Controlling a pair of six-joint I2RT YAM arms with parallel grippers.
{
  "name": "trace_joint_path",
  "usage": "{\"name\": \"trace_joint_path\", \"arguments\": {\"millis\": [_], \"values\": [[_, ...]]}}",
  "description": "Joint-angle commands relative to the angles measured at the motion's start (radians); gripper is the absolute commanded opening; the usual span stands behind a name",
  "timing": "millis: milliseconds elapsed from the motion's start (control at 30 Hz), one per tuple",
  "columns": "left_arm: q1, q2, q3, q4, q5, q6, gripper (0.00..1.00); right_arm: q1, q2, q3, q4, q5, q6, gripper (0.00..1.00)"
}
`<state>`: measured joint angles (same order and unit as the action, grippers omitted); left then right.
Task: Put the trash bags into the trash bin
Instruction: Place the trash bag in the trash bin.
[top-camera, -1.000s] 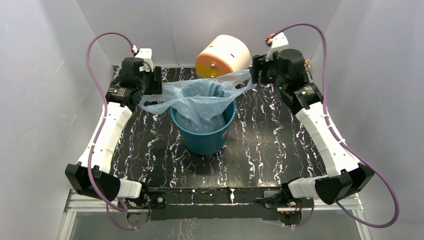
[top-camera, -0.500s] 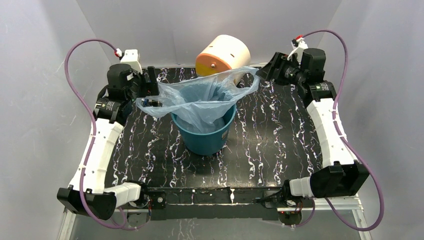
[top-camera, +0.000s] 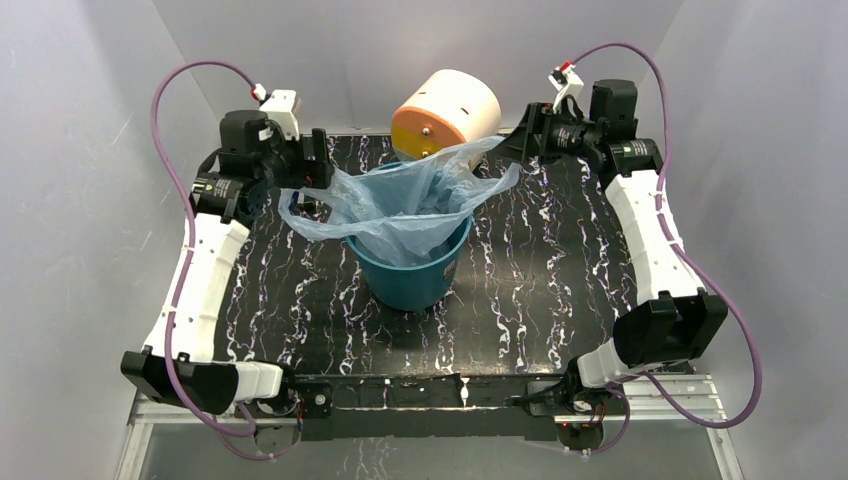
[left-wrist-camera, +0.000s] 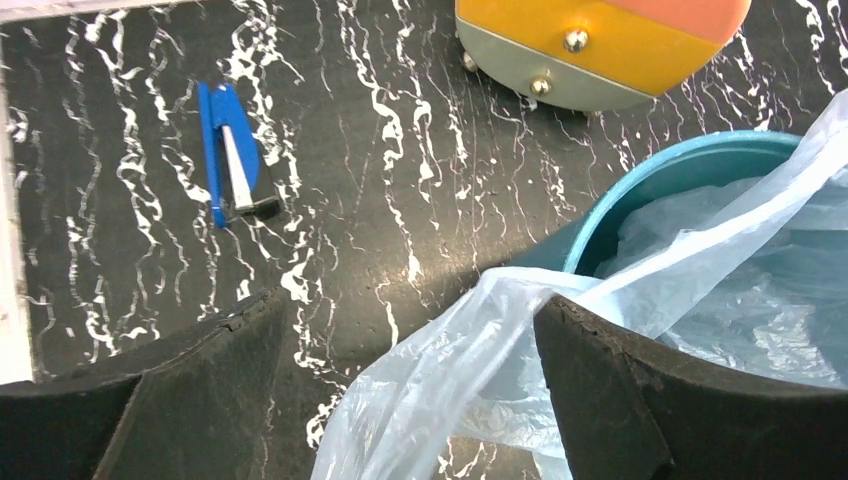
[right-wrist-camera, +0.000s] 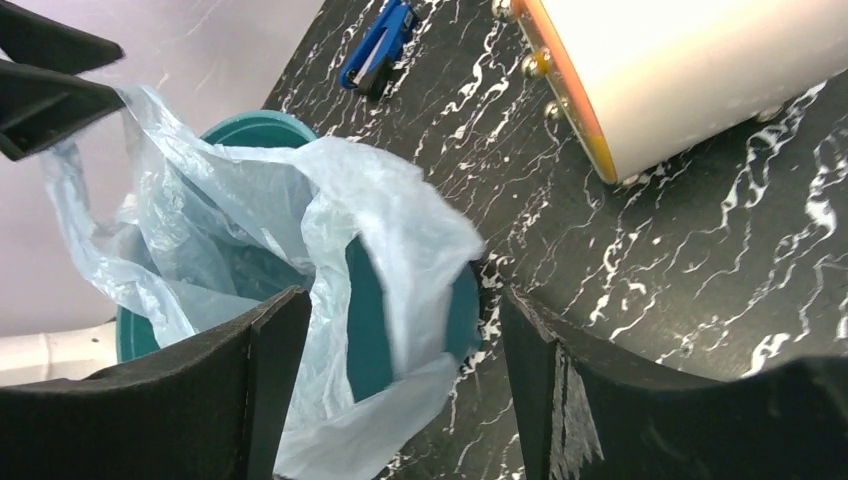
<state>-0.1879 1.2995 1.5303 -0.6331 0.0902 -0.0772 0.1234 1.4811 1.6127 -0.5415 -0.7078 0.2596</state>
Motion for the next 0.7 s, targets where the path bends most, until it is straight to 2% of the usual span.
{"name": "trace_joint_path", "arguments": {"millis": [0,100,300,467,567,667], "values": [[0.006,-0.026,0.104,-0.132,-0.043,0.037,0.90,0.026,0.047,0.138,-0.086,0.051,-0.133,0.81],[0.005,-0.057,0.072,-0.173,-0.037,0.049,0.90,0.078,0.080,0.193,-0.162,0.137,-0.206,0.87],[0.005,-0.094,0.053,-0.217,0.042,0.061,0.89,0.198,0.111,0.231,-0.208,0.291,-0.349,0.90],[0.006,-0.114,0.056,-0.265,-0.036,0.073,0.88,0.291,0.157,0.274,-0.228,0.569,-0.477,0.93],[0.006,-0.121,0.030,-0.257,-0.024,0.073,0.86,0.307,0.187,0.302,-0.239,0.661,-0.503,0.95],[0.005,-0.116,0.013,-0.257,-0.028,0.103,0.79,0.308,0.198,0.330,-0.247,0.734,-0.466,0.97]]}}
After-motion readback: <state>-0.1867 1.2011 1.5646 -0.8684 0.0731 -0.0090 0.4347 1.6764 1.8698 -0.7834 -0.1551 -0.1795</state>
